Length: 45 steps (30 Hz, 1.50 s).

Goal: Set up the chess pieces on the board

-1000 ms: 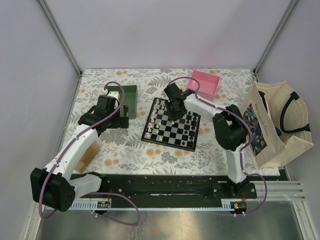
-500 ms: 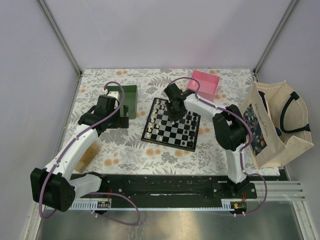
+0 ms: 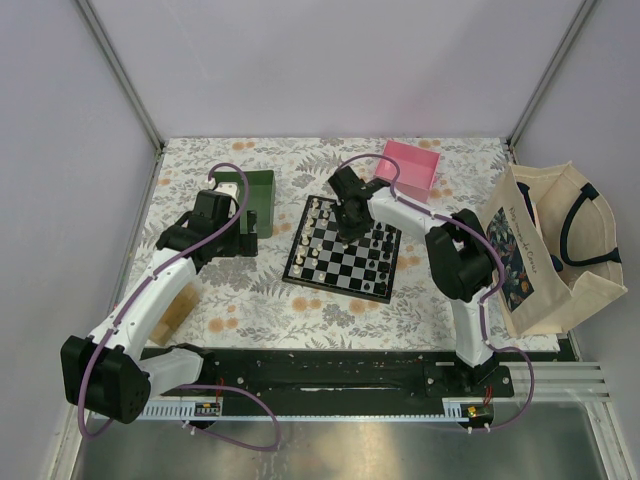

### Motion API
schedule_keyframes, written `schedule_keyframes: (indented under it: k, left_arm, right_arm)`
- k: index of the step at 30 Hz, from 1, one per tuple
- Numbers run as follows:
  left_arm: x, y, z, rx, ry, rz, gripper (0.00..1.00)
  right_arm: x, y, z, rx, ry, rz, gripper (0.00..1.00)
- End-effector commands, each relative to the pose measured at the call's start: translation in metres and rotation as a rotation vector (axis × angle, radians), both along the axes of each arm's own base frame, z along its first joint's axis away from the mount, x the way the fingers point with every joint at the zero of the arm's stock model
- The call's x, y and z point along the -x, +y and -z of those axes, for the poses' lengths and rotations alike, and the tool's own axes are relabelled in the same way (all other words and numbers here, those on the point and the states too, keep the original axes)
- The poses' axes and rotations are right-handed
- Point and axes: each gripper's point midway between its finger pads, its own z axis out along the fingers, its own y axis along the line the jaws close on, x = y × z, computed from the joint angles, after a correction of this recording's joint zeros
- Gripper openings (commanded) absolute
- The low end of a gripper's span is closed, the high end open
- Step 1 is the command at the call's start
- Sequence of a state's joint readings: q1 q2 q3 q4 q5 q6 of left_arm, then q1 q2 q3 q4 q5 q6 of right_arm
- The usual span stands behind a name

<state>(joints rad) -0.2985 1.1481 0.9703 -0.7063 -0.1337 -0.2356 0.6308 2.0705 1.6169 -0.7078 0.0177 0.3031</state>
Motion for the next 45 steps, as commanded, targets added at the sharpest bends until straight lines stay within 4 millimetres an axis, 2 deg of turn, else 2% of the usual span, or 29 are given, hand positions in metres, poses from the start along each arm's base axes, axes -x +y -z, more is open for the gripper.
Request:
schedule_keyframes:
  k: [1,4,7,11,34,45]
  left_arm:
    - [-0.008,-0.004,-0.010,0.021,-0.040,0.011,0.99]
    - [-0.009,-0.003,-0.010,0.021,-0.040,0.009,0.99]
    - [-0.009,-0.004,-0.011,0.022,-0.043,0.011,0.99]
    - [-0.008,-0.003,-0.010,0.020,-0.040,0.010,0.99]
    - [-0.008,-0.002,-0.010,0.015,-0.039,0.009,0.99]
    - [-0.008,-0.003,-0.011,0.015,-0.041,0.008,0.99]
  right_arm:
    - [-0.014,0.016,-0.022,-0.038,-0.059,-0.011,0.17]
    - [-0.025,0.027,-0.031,-0.078,-0.080,-0.004,0.17]
    - [-0.036,0.036,-0.032,-0.092,-0.087,0.003,0.17]
    - [-0.041,0.050,-0.032,-0.125,-0.075,-0.012,0.17]
    - [-0.045,0.074,-0.012,-0.125,-0.049,-0.035,0.18]
    - [-0.044,0.080,-0.004,-0.120,-0.033,-0.043,0.20]
